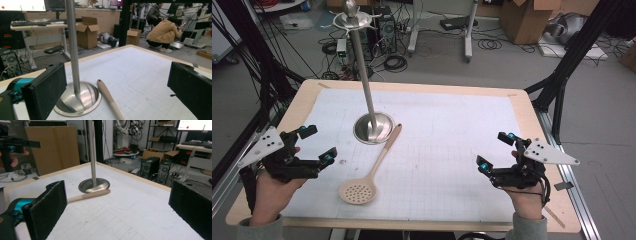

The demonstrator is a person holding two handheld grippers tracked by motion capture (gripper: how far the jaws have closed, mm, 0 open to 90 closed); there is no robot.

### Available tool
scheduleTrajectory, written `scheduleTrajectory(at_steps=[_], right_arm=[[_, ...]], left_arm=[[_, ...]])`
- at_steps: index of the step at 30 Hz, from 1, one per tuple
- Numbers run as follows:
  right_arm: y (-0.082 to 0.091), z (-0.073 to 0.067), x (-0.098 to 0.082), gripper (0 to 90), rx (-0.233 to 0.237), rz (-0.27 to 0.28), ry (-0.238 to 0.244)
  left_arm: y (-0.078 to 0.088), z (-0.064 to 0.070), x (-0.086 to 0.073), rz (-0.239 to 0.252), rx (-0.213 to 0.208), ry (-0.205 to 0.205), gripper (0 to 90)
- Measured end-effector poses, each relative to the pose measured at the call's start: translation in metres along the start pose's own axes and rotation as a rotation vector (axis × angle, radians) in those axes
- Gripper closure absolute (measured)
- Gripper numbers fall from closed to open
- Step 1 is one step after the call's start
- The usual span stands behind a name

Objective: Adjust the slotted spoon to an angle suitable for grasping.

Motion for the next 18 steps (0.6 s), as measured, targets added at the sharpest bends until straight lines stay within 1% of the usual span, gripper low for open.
scheduleTrajectory(at_steps=[2,5,7,11,15,18], right_arm=[[-0.0005,0.0008,-0.0010,0.7,0.001,-0.003,-0.003],[-0.0011,0.0023,-0.0025,0.7,0.000,-0.006,-0.010],[-0.0010,0.0028,-0.0025,0.7,-0.002,-0.005,-0.006],[-0.0004,0.0012,-0.0027,0.7,-0.001,-0.009,-0.008],[-0.0017,0.0002,-0.0049,0.7,-0.004,-0.025,-0.008],[-0.0023,0.0005,-0.0060,0.7,-0.007,-0.030,-0.003]], left_arm=[[-0.0002,-0.0016,-0.0018,-0.005,0.008,0.003,2.7],[-0.0005,-0.0028,-0.0030,-0.010,0.009,0.006,2.7],[-0.0012,-0.0035,-0.0042,-0.011,0.011,0.009,2.7],[-0.0042,-0.0043,-0.0060,-0.018,0.010,0.011,2.7],[-0.0074,-0.0048,-0.0067,-0.020,0.005,0.009,2.7],[-0.0084,-0.0054,-0.0087,-0.025,-0.001,-0.001,2.7]])
Point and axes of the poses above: each handheld gripper's, and its own axes: y roughly backward along the jaws, x roughly out of its top, z roughly to its right, the point moved 3 cm from there along -y, roughly forward along the jaws, and after that the axes turned 1 degree about y, right-handed, at the moved point
